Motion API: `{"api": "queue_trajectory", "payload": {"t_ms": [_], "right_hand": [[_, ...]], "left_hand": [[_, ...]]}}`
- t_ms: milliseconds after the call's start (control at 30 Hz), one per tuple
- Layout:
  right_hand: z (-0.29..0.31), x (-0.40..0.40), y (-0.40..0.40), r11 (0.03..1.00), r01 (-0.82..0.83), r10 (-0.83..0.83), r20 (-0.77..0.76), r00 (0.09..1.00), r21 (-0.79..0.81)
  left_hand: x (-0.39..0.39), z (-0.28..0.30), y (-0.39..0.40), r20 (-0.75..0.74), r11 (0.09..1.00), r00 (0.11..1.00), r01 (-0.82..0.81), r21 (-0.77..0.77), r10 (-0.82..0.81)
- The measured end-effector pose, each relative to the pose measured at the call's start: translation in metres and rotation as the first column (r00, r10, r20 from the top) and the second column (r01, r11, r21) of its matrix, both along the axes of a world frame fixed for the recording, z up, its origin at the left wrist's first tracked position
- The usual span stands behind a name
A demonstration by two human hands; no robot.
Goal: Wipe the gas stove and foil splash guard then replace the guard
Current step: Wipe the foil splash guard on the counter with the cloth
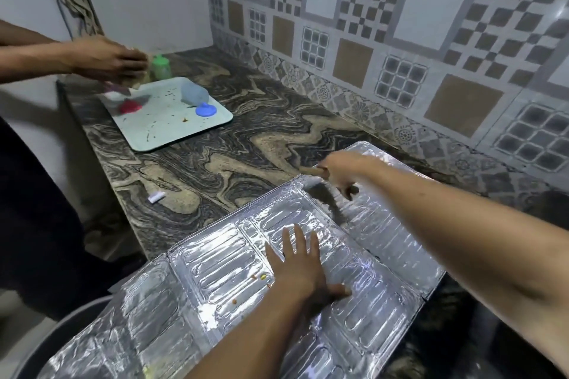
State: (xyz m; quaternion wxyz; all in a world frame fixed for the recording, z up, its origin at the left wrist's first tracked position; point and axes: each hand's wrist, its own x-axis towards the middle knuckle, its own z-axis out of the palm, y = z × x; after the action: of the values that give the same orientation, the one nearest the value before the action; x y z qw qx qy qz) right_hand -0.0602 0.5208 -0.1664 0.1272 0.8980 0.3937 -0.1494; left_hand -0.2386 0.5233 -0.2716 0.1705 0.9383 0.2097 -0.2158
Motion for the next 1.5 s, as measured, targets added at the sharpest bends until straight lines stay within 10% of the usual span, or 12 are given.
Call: {"api": "queue_trajectory", "payload": {"t_ms": [267,667,767,900,1333,1500], "right_hand": [[-0.028,-0.027,-0.027,0.985,-0.130,0.125,-0.049,0.991,-0.114],[0.019,-0.049,-0.096,0.761,0.092,-0.265,-0.177,0.948,-0.642],[0.031,-0.035,-0.077,0.871,0.101,-0.275,-0.308,0.911,-0.480],[0.008,-0.044,-0.047,0.999,0.049,-0.049,-0.060,0.997,-0.005],[0.007,-0.088,-0.093,0.840,0.046,-0.133,-0.122,0.984,-0.541],[0.004,-0.071,-0.134,0.944,0.252,-0.316,-0.358,0.879,-0.214]], "left_hand": [[0.003,0.000,0.002,-0.032,0.999,0.999,-0.014,-0.029,0.013],[-0.005,0.006,0.000,0.047,0.999,0.999,-0.018,-0.036,0.019],[-0.004,0.004,0.001,0.047,0.999,0.999,-0.014,-0.031,0.016],[-0.001,0.000,0.002,0.037,1.000,0.999,-0.012,-0.021,0.013],[-0.005,0.001,0.001,0.077,0.999,0.997,-0.027,-0.038,0.030],[-0.012,0.002,0.002,0.156,0.997,0.987,-0.022,-0.072,0.033]]}}
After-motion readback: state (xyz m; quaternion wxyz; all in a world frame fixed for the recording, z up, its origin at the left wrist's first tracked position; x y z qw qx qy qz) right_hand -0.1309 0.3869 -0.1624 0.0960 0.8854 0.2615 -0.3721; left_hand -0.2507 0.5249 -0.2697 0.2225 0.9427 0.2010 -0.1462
